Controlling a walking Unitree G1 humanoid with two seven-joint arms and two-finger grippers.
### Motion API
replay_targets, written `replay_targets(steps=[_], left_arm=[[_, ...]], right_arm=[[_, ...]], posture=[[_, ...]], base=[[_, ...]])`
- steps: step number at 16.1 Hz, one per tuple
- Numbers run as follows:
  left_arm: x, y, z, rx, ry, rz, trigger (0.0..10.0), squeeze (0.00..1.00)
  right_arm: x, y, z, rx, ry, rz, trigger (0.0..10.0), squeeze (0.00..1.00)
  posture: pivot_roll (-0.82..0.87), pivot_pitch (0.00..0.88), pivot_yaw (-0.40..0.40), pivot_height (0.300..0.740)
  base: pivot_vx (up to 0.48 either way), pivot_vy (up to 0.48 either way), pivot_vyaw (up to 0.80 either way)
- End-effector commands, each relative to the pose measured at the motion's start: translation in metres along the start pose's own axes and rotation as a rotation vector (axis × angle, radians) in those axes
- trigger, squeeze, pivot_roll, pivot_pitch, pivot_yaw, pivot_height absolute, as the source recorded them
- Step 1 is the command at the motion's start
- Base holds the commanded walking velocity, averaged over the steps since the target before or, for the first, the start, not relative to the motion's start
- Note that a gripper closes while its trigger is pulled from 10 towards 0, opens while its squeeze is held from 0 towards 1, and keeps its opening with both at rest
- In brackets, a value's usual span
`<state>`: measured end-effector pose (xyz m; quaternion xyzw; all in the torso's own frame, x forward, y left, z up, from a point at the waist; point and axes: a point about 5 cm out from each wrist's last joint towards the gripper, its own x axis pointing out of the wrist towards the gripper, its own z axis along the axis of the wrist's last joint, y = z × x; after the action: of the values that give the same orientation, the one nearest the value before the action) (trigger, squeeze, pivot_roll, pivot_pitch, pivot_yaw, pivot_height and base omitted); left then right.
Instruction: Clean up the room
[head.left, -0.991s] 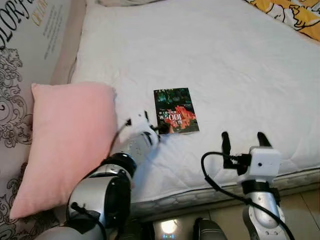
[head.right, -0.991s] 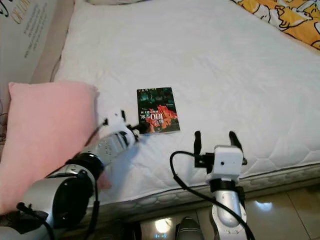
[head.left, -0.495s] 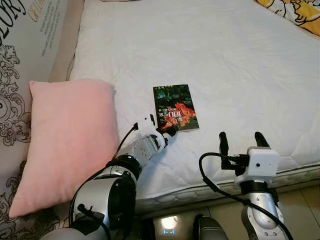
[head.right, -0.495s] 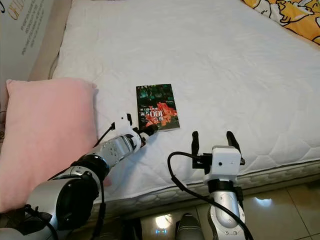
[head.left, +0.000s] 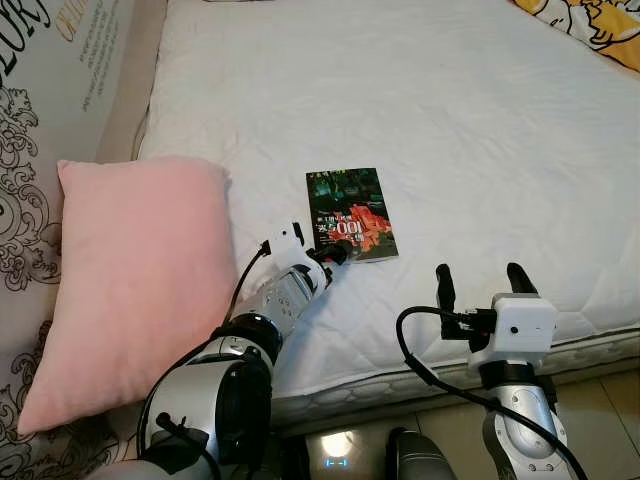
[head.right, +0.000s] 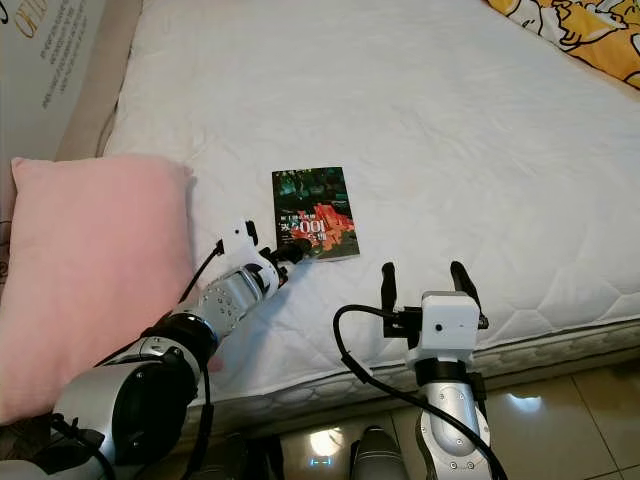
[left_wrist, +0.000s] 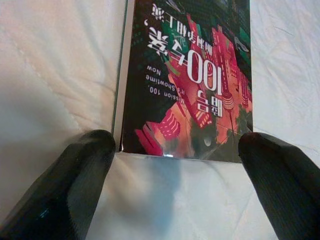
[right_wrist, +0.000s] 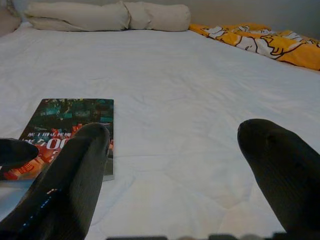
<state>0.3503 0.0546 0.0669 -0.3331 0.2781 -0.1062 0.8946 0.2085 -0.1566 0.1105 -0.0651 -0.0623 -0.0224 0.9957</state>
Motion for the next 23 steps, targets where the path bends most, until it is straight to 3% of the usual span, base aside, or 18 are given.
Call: replay_targets(steps=[1,5,10,11,12,13,15,16,17,20,23], left_arm=[[0.003,-0.024,-0.040,-0.048,0.084,-0.071,10.0,0.00],[-0.001,-0.034,-0.077,0.065,0.207,-0.116,10.0,0.00],[-0.002,-0.043,-0.089,0.050,0.232,-0.144,10.0,0.00],[-0.002,-0.045,-0.090,0.055,0.228,-0.150,6.6,0.00],[-0.002,-0.045,-0.091,0.057,0.227,-0.151,6.6,0.00],[-0.001,-0.047,-0.087,0.126,0.202,-0.159,10.0,0.00],[0.001,-0.050,-0.060,0.358,0.041,-0.178,10.0,0.00],[-0.001,-0.052,-0.039,0.502,-0.089,-0.181,10.0,0.00],[-0.007,-0.054,-0.017,0.586,-0.225,-0.191,10.0,0.00],[-0.034,-0.059,0.024,0.730,-0.484,-0.224,10.0,0.00],[-0.058,-0.048,0.043,0.817,-0.583,-0.203,10.0,0.00]], right_arm=[[-0.001,0.001,0.001,-0.005,0.007,0.009,10.0,0.16],[0.000,0.003,0.001,-0.007,0.003,0.016,10.0,0.16],[-0.006,0.003,0.002,-0.018,0.006,0.028,10.0,0.16],[-0.007,0.003,0.003,-0.019,0.007,0.029,10.0,0.16],[-0.007,0.003,0.003,-0.019,0.007,0.029,10.0,0.16],[-0.006,0.004,0.003,-0.020,0.005,0.028,10.0,0.16],[0.000,0.004,0.003,-0.016,-0.007,0.025,10.0,0.16],[0.005,0.005,0.002,-0.011,-0.017,0.024,10.0,0.16],[0.012,0.007,0.002,-0.003,-0.031,0.024,10.0,0.16],[0.029,0.012,0.004,0.009,-0.063,0.029,10.0,0.15],[0.044,0.017,0.004,0.024,-0.087,0.037,10.0,0.15]], posture=[[-0.29,0.170,0.076,0.740],[-0.29,0.180,0.075,0.740],[-0.30,0.203,0.070,0.740],[-0.30,0.205,0.070,0.740],[-0.30,0.205,0.070,0.740],[-0.30,0.198,0.072,0.740],[-0.28,0.178,0.078,0.740],[-0.26,0.161,0.083,0.740],[-0.24,0.142,0.086,0.740],[-0.19,0.097,0.094,0.740],[-0.13,0.055,0.096,0.740]], base=[[0.000,0.000,0.00],[0.000,0.000,0.00],[0.000,0.000,0.00],[0.000,0.000,0.00],[0.000,0.000,0.00],[0.000,0.000,0.00],[0.000,0.000,0.00],[0.000,0.000,0.00],[0.000,0.000,0.00],[0.000,0.000,0.00],[0.000,0.000,0.00]])
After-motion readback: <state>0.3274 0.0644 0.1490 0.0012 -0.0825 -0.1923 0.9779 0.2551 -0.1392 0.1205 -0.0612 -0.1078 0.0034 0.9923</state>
